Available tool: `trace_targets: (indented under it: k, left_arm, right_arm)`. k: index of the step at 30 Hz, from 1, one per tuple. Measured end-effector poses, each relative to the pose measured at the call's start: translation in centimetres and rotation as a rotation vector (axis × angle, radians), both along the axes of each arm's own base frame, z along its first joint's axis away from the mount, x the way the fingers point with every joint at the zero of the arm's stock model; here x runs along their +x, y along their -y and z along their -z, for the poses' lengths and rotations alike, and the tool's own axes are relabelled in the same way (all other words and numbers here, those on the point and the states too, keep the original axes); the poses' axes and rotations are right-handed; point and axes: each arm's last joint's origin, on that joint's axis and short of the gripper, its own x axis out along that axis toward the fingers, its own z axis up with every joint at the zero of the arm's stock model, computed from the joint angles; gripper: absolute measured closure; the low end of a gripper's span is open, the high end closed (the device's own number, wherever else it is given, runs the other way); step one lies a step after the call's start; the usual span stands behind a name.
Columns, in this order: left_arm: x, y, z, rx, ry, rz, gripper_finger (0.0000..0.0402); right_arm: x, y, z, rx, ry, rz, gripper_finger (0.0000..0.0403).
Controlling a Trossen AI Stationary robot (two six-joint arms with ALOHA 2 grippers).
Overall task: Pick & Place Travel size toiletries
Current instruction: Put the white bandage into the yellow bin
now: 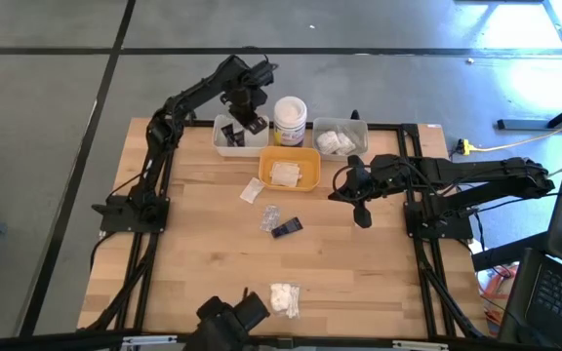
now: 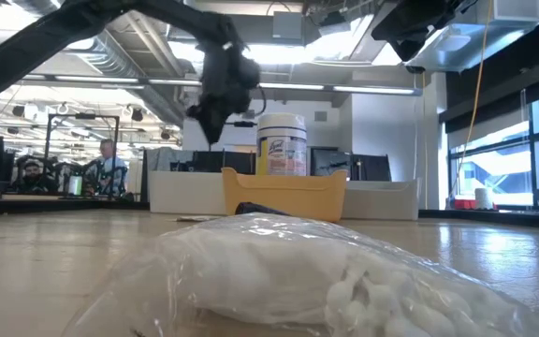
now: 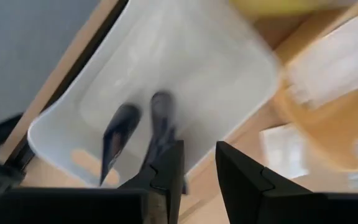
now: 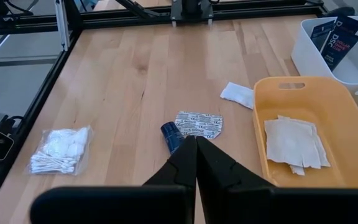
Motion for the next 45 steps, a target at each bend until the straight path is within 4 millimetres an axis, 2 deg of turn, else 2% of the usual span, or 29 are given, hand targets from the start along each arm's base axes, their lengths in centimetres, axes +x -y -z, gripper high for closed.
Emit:
trace_targets:
  k: [4,8,15,24,34,37,40,45]
  left_arm:
    - [0.6,0.6,-2.8,0.017,0.132,0.011,0.0312]
    - [0.8,2.3,-5.8,0.052,0.228,0.046,0.0311]
    - [0.4,7.5,-10.1,0.124,0.313,0.22,0.0321]
    - [1.0,14.2,-14.1,0.231,0.488,0.438,0.0338]
    - [2.5,21.2,-14.8,0.216,0.525,0.677,0.0353]
    - [3.0,23.3,-14.8,0.272,0.508,0.702,0.0359]
    - [4.2,25.4,-14.0,0.374,0.501,0.696,0.0366]
    - [4.2,28.5,-11.3,0.442,0.48,0.721,0.0377]
  right_arm:
    - [0.0,0.0,0.1,0.0,-0.009,0.001,0.0394]
    - [-0.1,0.0,0.2,-0.001,-0.019,0.001,0.0394]
    - [-0.1,0.0,0.2,0.003,-0.023,0.006,0.0394]
    - [-0.1,0.0,0.2,0.01,-0.024,0.011,0.0394]
    - [-0.1,0.1,0.2,0.032,-0.026,0.068,0.0394]
    - [-0.1,0.2,0.2,0.017,-0.024,0.092,0.0394]
    - [-0.1,0.2,0.2,-0.003,-0.023,0.096,0.0394]
    - [-0.1,0.2,0.2,-0.017,-0.026,0.087,0.0394]
